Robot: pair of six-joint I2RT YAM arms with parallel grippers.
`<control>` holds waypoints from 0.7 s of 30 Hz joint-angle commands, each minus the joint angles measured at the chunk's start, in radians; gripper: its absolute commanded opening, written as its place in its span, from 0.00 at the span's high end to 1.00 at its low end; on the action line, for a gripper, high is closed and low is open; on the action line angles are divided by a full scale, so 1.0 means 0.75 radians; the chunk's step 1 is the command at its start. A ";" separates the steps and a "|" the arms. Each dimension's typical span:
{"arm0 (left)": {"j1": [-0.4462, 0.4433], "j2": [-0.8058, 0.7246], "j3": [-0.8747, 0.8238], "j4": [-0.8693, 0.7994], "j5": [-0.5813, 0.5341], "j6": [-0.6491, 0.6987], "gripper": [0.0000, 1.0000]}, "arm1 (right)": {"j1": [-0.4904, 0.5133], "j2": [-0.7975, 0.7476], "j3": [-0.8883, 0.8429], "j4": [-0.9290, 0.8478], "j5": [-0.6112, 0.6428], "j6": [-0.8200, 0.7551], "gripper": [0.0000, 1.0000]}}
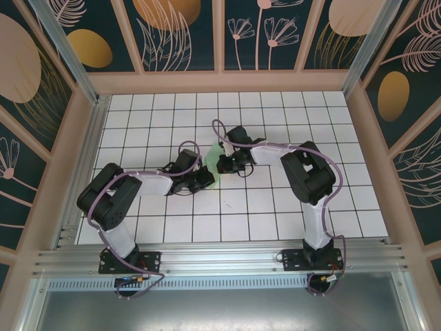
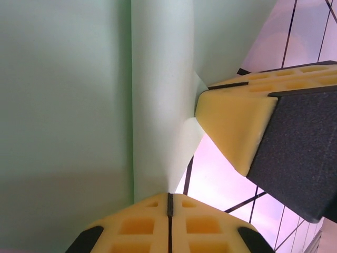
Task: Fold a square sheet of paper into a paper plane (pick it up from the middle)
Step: Fold the triangle a second time at the center of the table.
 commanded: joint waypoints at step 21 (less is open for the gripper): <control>-0.019 0.052 -0.029 0.061 0.036 -0.039 0.89 | 0.009 0.073 0.009 -0.044 0.039 -0.003 0.91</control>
